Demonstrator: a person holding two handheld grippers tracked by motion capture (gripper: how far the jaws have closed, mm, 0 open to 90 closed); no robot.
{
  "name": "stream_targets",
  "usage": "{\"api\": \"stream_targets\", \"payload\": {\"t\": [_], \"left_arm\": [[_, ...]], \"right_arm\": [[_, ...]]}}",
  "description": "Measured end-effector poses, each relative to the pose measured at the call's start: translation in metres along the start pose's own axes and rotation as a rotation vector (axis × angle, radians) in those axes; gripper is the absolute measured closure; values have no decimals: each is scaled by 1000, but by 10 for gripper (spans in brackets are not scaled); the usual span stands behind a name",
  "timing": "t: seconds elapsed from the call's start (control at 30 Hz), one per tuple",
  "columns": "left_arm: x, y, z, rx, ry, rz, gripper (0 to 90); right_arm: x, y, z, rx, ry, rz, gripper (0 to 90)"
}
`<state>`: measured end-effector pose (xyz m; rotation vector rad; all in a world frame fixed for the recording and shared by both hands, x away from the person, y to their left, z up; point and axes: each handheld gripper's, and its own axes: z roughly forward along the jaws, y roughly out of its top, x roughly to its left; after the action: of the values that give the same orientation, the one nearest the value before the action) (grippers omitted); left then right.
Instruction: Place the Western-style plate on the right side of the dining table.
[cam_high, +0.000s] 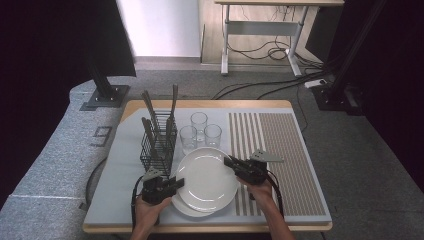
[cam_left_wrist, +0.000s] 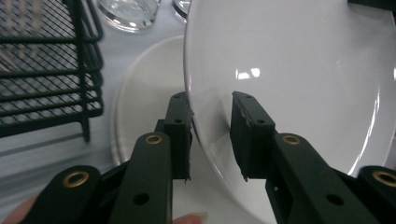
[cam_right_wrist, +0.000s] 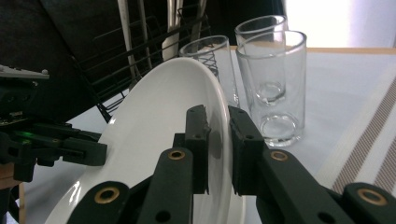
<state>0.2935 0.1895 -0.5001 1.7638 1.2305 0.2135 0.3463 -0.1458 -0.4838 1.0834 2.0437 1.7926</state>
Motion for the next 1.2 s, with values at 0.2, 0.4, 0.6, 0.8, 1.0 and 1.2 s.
{"api": "stream_targets", "payload": {"t": [0.2,0.4,0.6,0.8,1.0,1.2], "left_arm": [[3,5,-6,-45,35,-1,732],[3,7,-9,-81,45,4,745],[1,12,-13,-105,48,37,761],[2,13,-12,-115,50,52,757],[2,14,-12,-121,47,63,758],[-1,17,-13,-124,62,86,759]], "right_arm": [[0,7,8,8,34,-24,795],[-3,9,12,32,47,-30,781],[-6,11,11,38,74,-43,769],[-8,12,10,26,112,-48,773],[-8,13,11,20,128,-61,770],[-7,16,13,22,130,-73,758]]}}
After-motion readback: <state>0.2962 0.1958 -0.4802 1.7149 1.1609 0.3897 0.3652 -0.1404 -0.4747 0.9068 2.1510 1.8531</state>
